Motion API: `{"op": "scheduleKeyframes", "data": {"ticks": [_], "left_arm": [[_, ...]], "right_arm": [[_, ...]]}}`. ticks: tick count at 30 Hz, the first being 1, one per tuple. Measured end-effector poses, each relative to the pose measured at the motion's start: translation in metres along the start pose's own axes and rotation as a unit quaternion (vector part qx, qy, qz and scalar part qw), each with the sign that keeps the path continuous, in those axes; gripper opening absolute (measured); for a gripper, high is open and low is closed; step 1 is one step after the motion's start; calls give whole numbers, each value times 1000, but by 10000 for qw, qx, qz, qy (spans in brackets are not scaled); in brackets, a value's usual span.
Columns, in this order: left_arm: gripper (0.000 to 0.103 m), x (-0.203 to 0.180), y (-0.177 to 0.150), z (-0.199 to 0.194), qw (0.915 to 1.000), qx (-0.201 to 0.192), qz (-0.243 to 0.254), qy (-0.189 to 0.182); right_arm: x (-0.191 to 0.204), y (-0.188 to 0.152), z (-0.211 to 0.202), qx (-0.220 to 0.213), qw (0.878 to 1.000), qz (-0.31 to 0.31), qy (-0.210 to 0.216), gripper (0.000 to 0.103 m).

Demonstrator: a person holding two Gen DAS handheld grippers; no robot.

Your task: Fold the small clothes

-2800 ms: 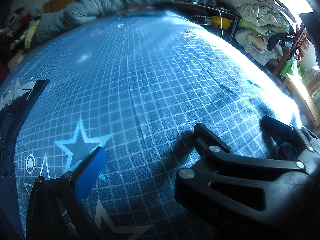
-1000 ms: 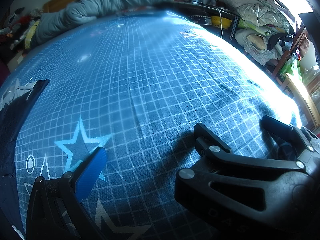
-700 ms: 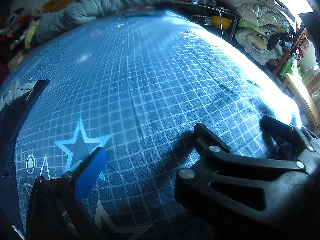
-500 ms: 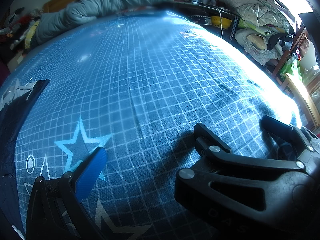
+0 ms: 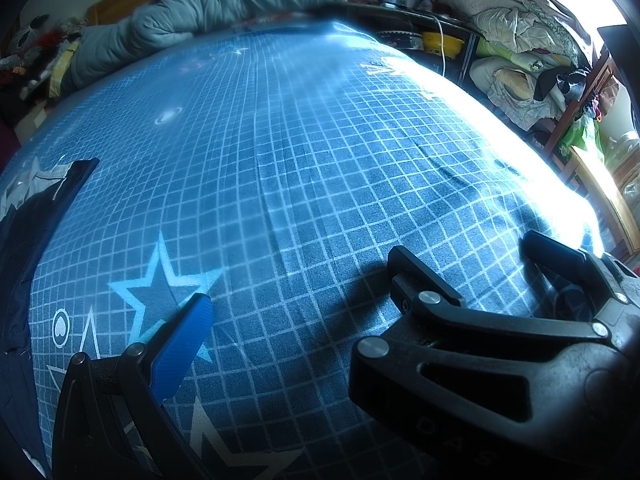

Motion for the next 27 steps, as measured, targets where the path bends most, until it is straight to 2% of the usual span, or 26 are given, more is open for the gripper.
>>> {"op": "scheduleKeyframes", "data": {"ticks": [27], "left_arm": [[103,1,-3,3,10000,4,-19,-24]], "right_arm": [[3,1,1,1,10000,1,1,103]]}}
Point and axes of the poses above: each gripper's, at about its wrist camera, not at the fingertips, and z roughly the way its jaws point, x to its left, y to its top, the point moved 3 cm from there along z, roughly the way its jaws point, and after that the axes turned 3 degrees about -x, right-handed, at the moved point
